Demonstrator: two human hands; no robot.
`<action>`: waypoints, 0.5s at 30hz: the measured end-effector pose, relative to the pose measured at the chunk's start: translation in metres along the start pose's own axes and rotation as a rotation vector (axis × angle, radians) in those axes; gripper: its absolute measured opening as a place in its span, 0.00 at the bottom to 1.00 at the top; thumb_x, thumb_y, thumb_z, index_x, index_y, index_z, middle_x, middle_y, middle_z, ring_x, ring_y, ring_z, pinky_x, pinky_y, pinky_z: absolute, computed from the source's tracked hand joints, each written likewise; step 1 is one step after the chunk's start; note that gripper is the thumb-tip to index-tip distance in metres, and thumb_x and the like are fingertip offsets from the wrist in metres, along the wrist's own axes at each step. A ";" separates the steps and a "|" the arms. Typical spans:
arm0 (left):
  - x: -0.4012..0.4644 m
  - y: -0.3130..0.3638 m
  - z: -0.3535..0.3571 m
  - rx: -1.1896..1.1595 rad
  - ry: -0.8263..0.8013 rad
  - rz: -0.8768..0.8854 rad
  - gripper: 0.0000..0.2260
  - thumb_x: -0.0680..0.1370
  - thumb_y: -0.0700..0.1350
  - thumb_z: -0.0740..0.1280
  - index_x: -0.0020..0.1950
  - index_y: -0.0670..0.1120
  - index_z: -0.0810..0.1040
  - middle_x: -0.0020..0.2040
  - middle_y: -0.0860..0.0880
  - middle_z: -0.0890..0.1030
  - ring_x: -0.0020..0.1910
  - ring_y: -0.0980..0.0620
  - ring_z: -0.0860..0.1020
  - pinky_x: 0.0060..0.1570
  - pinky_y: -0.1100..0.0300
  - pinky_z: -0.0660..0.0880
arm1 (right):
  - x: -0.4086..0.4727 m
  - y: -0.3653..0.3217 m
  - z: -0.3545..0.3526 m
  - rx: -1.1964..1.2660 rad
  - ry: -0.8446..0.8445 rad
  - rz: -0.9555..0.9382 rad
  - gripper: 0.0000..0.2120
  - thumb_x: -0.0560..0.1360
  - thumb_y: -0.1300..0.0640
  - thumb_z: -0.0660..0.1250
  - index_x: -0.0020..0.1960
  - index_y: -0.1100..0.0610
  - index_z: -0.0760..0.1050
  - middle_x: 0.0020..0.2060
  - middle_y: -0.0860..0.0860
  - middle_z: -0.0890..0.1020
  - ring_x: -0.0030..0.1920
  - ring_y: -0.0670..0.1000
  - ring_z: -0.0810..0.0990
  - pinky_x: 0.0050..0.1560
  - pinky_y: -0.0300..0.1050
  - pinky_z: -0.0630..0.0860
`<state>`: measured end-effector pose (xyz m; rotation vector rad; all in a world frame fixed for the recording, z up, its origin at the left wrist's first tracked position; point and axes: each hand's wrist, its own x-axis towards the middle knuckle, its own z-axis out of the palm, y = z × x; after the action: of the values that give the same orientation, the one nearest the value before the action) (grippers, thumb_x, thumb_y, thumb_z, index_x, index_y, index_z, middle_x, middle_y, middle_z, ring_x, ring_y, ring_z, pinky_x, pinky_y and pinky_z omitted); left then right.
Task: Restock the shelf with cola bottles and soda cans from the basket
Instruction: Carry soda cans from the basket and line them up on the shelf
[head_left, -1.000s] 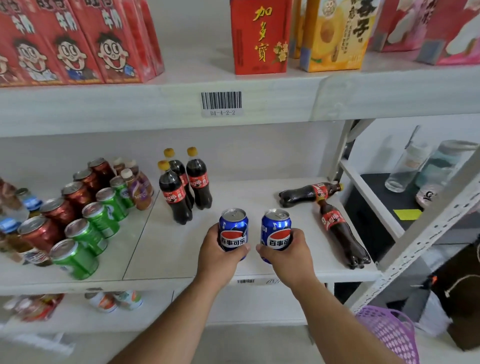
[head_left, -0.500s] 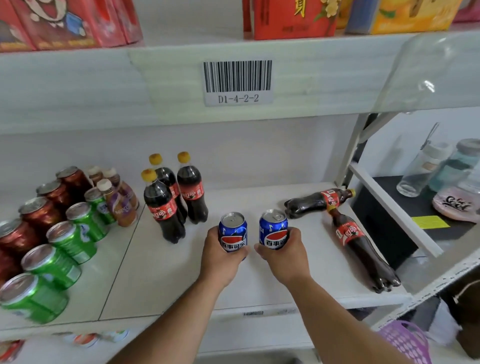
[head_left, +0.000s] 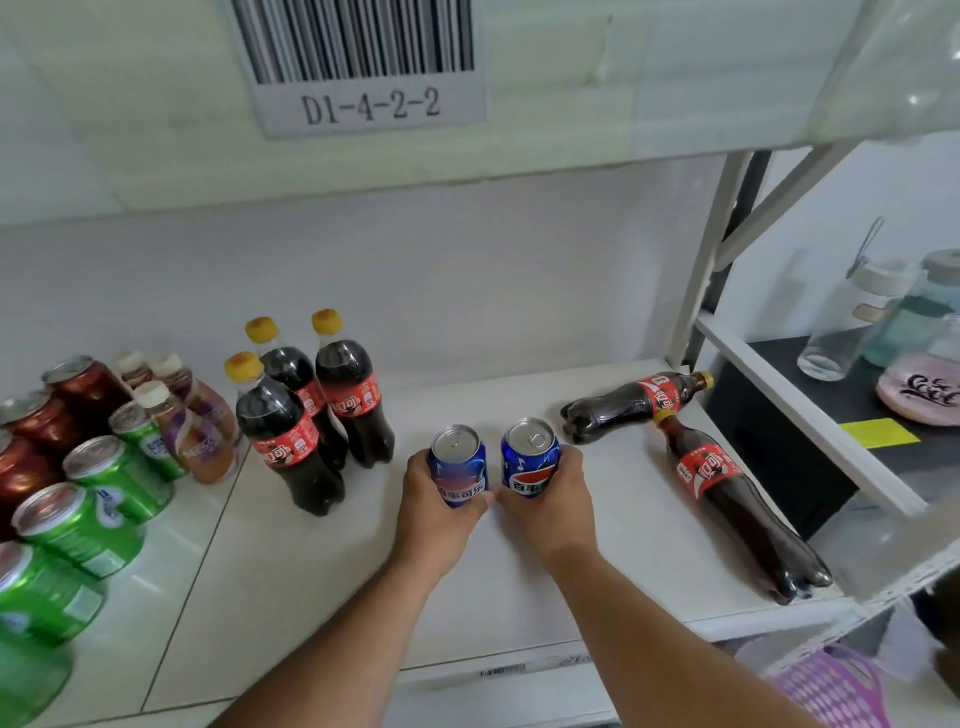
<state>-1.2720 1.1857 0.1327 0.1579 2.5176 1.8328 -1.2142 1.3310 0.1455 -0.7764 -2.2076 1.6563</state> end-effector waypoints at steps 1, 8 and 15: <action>-0.001 -0.001 -0.001 0.003 -0.004 0.008 0.32 0.65 0.36 0.85 0.62 0.50 0.72 0.55 0.53 0.83 0.52 0.60 0.83 0.47 0.70 0.78 | -0.002 0.000 -0.001 -0.011 -0.007 -0.001 0.30 0.67 0.57 0.82 0.60 0.47 0.67 0.49 0.39 0.80 0.48 0.39 0.81 0.45 0.36 0.74; -0.018 -0.006 -0.006 0.069 -0.002 0.048 0.28 0.67 0.33 0.78 0.59 0.58 0.76 0.57 0.55 0.83 0.55 0.58 0.82 0.54 0.62 0.78 | -0.018 0.004 -0.016 -0.167 0.032 0.015 0.16 0.71 0.60 0.77 0.49 0.53 0.70 0.39 0.44 0.76 0.37 0.43 0.76 0.32 0.34 0.67; -0.023 -0.004 -0.008 0.146 0.010 -0.033 0.24 0.72 0.35 0.77 0.60 0.54 0.74 0.52 0.57 0.81 0.52 0.52 0.81 0.45 0.68 0.71 | -0.016 0.003 -0.016 -0.289 0.004 0.011 0.12 0.74 0.56 0.73 0.54 0.52 0.75 0.44 0.46 0.83 0.42 0.49 0.80 0.36 0.39 0.70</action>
<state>-1.2503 1.1749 0.1307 0.1099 2.6439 1.6414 -1.1921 1.3356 0.1497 -0.8612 -2.4764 1.3542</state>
